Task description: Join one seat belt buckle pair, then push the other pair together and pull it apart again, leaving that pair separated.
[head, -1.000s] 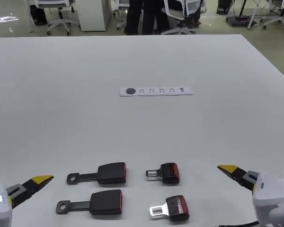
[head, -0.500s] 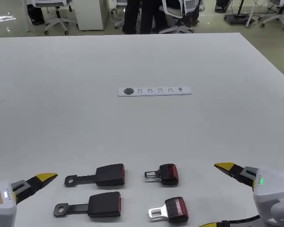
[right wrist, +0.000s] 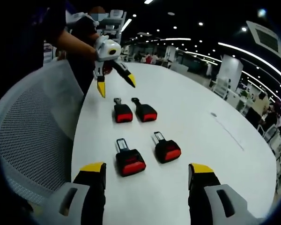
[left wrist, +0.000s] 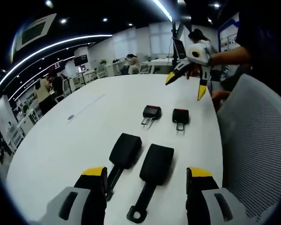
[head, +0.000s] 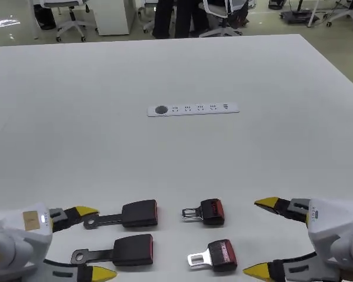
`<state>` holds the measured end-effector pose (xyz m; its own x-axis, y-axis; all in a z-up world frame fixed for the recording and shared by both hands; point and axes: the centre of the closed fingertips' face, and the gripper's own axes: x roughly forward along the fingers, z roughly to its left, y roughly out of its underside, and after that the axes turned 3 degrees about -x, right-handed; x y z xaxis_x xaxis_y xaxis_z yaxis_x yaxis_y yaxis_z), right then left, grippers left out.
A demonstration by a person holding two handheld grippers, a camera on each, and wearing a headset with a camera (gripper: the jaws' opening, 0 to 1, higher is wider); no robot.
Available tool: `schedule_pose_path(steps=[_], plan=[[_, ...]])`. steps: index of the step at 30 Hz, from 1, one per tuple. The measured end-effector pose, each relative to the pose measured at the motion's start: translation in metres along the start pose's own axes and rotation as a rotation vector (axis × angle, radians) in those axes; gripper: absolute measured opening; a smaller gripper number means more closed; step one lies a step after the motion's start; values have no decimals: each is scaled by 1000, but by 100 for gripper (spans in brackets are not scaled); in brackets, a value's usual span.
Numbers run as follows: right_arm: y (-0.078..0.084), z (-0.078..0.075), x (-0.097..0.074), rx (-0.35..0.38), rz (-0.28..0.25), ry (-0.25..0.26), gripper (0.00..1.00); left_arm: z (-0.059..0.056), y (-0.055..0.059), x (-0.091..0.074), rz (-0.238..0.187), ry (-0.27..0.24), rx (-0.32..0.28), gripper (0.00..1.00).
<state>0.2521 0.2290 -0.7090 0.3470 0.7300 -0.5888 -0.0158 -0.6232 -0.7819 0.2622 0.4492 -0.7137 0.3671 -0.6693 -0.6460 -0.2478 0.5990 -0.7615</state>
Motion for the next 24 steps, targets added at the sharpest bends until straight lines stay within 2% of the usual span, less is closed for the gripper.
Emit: schedule_pose_path(steps=[3, 7, 11, 19, 21, 24], plan=[[0, 5, 6, -34, 10, -41, 66, -3, -4, 9, 30, 33, 29, 64], [2, 12, 13, -95, 29, -95, 61, -8, -3, 17, 72, 79, 75, 57], [5, 16, 20, -137, 47, -130, 55, -12, -1, 22, 108, 123, 94, 54], [13, 25, 35, -201, 82, -209, 42, -13, 7, 34, 161, 173, 129, 45], [15, 28, 40, -206, 88, -230, 39, -12, 12, 38, 180, 184, 137, 43], [23, 29, 47, -225, 128, -241, 34, -13, 16, 41, 199, 199, 146, 44]])
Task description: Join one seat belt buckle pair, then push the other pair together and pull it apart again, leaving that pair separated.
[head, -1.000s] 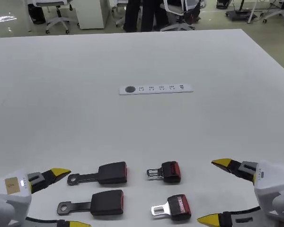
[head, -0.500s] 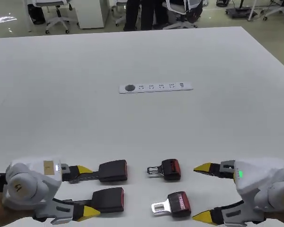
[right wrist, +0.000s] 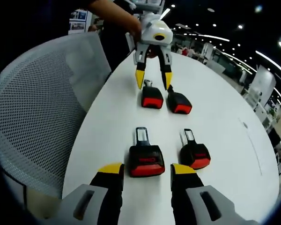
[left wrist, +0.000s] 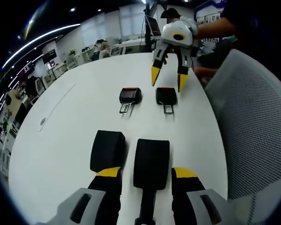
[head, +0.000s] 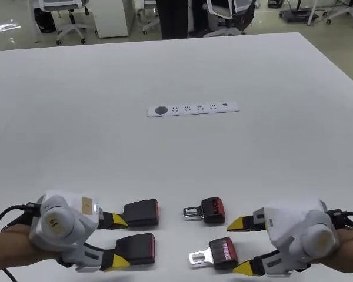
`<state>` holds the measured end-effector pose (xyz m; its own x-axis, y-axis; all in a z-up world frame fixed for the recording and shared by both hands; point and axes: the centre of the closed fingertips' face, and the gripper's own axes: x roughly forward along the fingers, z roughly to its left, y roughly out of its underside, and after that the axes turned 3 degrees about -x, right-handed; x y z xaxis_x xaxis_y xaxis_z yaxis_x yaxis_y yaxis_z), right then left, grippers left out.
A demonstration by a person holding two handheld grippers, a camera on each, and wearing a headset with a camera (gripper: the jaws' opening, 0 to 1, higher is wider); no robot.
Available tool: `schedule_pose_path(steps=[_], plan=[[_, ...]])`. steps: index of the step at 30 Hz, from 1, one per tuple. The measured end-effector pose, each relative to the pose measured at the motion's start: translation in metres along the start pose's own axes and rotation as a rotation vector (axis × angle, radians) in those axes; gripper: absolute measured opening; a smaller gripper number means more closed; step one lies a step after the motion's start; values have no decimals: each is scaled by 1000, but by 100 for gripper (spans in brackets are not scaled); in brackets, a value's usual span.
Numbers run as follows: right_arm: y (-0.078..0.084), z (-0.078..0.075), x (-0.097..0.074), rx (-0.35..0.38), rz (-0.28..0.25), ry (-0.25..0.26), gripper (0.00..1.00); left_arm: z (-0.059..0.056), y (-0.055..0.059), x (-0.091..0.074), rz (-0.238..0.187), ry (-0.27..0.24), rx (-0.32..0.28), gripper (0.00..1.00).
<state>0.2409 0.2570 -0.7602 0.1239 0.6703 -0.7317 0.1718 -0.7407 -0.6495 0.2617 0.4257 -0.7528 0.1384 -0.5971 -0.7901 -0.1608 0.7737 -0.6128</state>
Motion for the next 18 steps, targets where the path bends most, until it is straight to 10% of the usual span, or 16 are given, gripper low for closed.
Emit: schedule_pose_path(steps=[18], plan=[[3, 2, 11, 19, 15, -2, 31, -3, 20, 13, 67, 59, 52, 33]])
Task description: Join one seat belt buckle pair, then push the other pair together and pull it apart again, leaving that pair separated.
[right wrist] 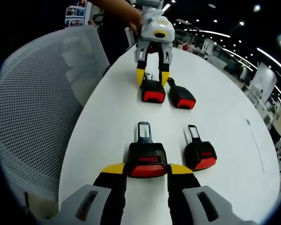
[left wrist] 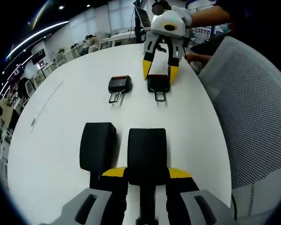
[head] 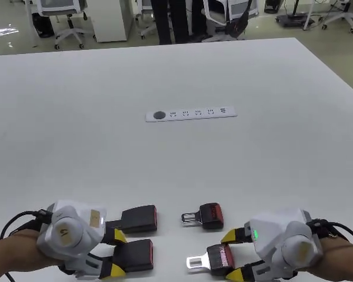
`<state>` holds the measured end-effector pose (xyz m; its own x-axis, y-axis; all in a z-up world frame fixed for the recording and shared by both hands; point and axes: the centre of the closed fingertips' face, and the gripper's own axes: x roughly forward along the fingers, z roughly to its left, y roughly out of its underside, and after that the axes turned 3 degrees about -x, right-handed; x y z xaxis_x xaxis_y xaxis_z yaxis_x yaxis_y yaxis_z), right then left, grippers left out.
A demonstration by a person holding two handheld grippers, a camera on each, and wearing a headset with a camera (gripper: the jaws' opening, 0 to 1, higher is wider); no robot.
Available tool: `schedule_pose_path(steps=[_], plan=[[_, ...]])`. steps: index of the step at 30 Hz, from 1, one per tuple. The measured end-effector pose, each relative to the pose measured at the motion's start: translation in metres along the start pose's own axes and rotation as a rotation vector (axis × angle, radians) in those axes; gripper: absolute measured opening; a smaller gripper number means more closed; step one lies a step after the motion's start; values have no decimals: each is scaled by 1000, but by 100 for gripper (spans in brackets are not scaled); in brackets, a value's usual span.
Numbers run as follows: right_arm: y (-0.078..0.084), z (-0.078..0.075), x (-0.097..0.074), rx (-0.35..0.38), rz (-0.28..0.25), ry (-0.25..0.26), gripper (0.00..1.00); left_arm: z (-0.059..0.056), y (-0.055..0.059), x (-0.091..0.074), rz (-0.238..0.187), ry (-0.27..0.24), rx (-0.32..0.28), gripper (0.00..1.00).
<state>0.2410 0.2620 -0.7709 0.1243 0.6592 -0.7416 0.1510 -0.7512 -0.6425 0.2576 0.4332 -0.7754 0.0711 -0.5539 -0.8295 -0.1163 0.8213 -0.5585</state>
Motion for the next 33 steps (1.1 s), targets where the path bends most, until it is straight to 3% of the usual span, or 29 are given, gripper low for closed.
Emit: schedule_pose_path(steps=[8, 16, 33], plan=[[1, 0, 1, 9, -2, 2, 30, -1, -1, 0, -11, 2, -3, 32], [0, -1, 1, 18, 14, -6, 30, 0, 2, 1, 25, 11, 33, 32], [-13, -4, 7, 55, 9, 8, 30, 0, 2, 2, 31, 30, -22, 33]])
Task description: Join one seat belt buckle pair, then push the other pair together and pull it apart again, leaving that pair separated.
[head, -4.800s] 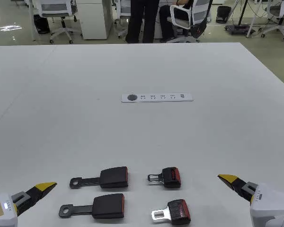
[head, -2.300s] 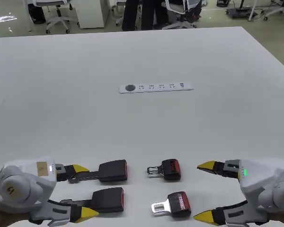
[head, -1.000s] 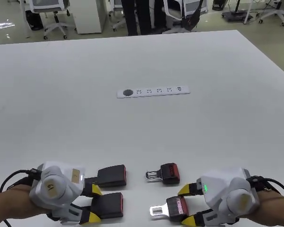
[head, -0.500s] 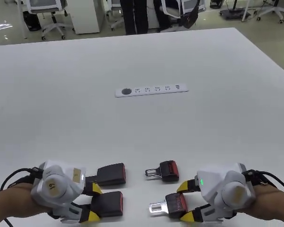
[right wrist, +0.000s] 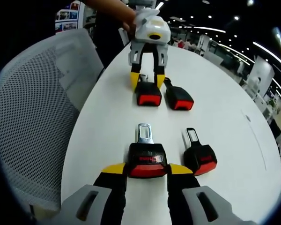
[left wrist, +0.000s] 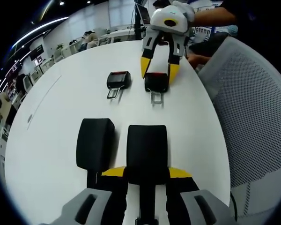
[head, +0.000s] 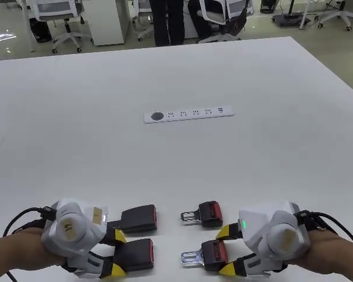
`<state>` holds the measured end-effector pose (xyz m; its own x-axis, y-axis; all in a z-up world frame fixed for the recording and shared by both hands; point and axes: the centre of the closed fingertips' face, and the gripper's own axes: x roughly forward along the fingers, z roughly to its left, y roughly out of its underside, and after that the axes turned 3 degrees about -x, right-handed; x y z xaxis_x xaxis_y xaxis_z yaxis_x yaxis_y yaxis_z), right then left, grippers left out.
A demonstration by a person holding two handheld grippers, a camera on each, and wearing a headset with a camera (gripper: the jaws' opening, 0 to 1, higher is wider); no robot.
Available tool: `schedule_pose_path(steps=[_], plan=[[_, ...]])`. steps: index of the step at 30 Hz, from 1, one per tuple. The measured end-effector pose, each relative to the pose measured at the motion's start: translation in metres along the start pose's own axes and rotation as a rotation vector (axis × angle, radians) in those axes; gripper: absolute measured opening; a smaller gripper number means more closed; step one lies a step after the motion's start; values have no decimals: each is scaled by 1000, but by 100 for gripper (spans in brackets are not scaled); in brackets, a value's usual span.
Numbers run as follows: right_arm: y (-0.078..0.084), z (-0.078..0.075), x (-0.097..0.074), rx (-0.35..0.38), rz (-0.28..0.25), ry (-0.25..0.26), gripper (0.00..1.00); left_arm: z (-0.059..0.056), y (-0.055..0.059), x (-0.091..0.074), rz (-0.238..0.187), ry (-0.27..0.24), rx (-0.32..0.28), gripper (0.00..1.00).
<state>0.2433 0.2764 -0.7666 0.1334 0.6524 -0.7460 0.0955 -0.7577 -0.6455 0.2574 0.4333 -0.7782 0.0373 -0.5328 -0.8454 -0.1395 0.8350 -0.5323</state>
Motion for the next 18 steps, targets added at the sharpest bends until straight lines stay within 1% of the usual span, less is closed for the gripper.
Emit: schedule_pose_path(steps=[7, 9, 18], plan=[[-4, -2, 12, 8, -6, 2, 30, -2, -1, 0, 9, -2, 2, 32], [-5, -2, 13, 8, -7, 1, 30, -2, -1, 0, 10, -1, 4, 32], [-14, -8, 22, 16, -6, 8, 30, -2, -1, 0, 18, 2, 10, 32]])
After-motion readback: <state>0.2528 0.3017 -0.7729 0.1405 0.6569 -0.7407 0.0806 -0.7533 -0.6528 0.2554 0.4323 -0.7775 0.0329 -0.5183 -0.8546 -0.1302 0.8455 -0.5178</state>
